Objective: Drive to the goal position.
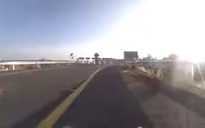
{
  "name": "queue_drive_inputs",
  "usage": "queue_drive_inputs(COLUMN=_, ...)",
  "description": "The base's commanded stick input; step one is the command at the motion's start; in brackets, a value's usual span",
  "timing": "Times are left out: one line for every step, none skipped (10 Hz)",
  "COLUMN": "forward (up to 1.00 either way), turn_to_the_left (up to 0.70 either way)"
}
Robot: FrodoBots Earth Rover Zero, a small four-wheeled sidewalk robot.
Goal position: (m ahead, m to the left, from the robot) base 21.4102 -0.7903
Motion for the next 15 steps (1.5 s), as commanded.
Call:
queue_drive_inputs(forward=0.50, turn_to_the_left=0.00)
queue_drive_inputs(forward=0.50, turn_to_the_left=0.00)
queue_drive_inputs(forward=0.50, turn_to_the_left=0.00)
queue_drive_inputs(forward=0.50, turn_to_the_left=0.00)
queue_drive_inputs(forward=0.50, turn_to_the_left=0.00)
queue_drive_inputs(forward=0.50, turn_to_the_left=0.00)
queue_drive_inputs(forward=0.50, turn_to_the_left=0.00)
queue_drive_inputs(forward=0.50, turn_to_the_left=0.00)
queue_drive_inputs(forward=0.50, turn_to_the_left=0.00)
queue_drive_inputs(forward=0.50, turn_to_the_left=0.00)
queue_drive_inputs(forward=0.50, turn_to_the_left=0.00)
queue_drive_inputs(forward=0.50, turn_to_the_left=0.00)
queue_drive_inputs(forward=0.50, turn_to_the_left=0.00)
queue_drive_inputs(forward=0.50, turn_to_the_left=0.00)
queue_drive_inputs(forward=0.50, turn_to_the_left=0.00)
